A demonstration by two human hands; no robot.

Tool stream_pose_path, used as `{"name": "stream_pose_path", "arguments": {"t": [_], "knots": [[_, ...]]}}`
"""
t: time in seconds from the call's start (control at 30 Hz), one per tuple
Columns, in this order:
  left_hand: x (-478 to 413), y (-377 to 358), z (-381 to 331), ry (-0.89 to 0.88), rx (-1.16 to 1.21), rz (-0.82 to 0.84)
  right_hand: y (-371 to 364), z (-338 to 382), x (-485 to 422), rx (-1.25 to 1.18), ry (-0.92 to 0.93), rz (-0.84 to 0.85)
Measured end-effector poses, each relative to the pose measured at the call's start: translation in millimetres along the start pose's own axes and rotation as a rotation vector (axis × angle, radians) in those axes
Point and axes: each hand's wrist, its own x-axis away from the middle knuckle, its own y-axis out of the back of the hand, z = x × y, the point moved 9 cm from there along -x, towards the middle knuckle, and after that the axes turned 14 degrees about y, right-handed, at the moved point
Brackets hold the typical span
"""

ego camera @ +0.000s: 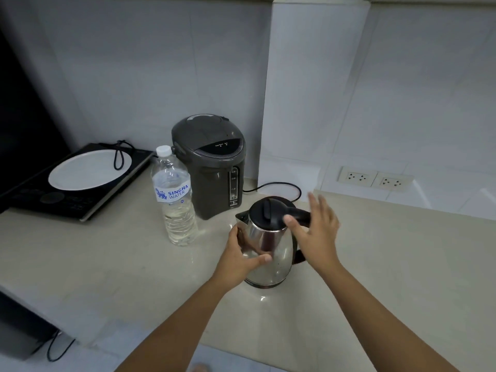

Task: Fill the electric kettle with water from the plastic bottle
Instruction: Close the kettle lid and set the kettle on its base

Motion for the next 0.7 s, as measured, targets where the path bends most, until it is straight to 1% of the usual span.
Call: {"name": "stream_pose_path", "arguments": {"t": [0.07, 0.1, 0.13, 0.2, 0.3, 0.47, 0.7], "knots": [[-2.1, -3.7, 0.4, 0.025, 0.002, 0.055, 2.2, -42.1, 18.5, -0.202, -0.253, -0.001], [-4.1, -5.4, 1.6, 0.043, 0.007, 0.079, -3.1, -53.6, 27.2, -0.306, -0.331, 0.03], [-6.3, -6.2, 2.5, 0.053, 0.011, 0.093, -10.2, -57.6, 33.1, -0.413, -0.361, 0.056], [-8.2, -6.6, 1.3, 0.035, 0.012, 0.099, -18.0, -53.2, 37.4, -0.554, -0.339, 0.049], [-7.7, -7.3, 1.9, 0.026, 0.042, 0.089, -16.1, -46.4, 32.3, -0.607, -0.304, -0.01], [-17.0, -8.8, -20.6, -0.002, 0.108, 0.088, 1.2, -46.0, 10.9, -0.622, -0.27, -0.089], [-66.1, -13.1, -80.9, -0.058, 0.088, 0.133, 16.3, -58.6, -51.3, -0.56, -0.252, -0.136]]}}
